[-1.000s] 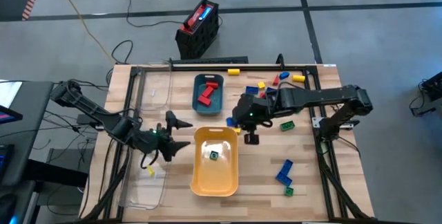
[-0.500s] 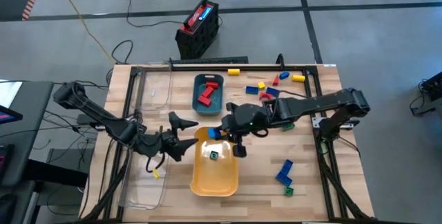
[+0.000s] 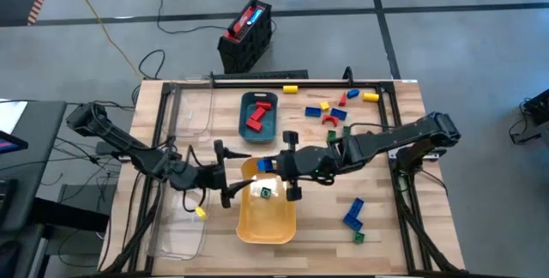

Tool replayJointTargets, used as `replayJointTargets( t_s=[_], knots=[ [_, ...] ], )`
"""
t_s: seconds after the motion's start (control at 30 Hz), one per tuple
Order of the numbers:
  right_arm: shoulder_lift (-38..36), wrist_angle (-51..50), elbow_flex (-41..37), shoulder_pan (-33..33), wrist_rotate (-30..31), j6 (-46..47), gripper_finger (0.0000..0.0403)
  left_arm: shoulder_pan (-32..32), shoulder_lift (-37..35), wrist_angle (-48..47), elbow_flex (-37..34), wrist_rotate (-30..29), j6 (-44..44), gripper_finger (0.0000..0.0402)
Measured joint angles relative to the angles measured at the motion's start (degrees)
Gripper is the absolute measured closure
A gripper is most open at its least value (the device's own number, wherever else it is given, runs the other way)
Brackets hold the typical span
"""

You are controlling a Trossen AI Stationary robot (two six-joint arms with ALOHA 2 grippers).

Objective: Sort blocks
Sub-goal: Put the rectangular blue game piece into the bottom transparent bin

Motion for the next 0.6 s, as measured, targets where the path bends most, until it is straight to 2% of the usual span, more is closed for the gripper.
replayJointTargets(
  t_s=[0.13,0.27,0.43,0.6],
  knots=[
    [0.00,6.10,-2.84,-0.34,0.21,-0.54,0.0319,-0.99,-0.04,13.24,-4.16,1.70,5.64,0.0089],
    [-0.04,11.22,-4.31,1.19,0.76,-3.09,0.0319,-1.16,-0.03,20.83,-7.43,2.44,7.25,0.0096],
    [-0.15,16.11,-7.46,1.82,4.54,-4.89,0.0319,-1.19,-0.02,23.58,-8.50,3.43,6.88,0.0097],
    [-0.58,25.49,-11.55,2.04,5.39,-6.85,0.0319,-1.61,0.00,24.61,-8.54,3.57,6.43,0.0098]
  ],
)
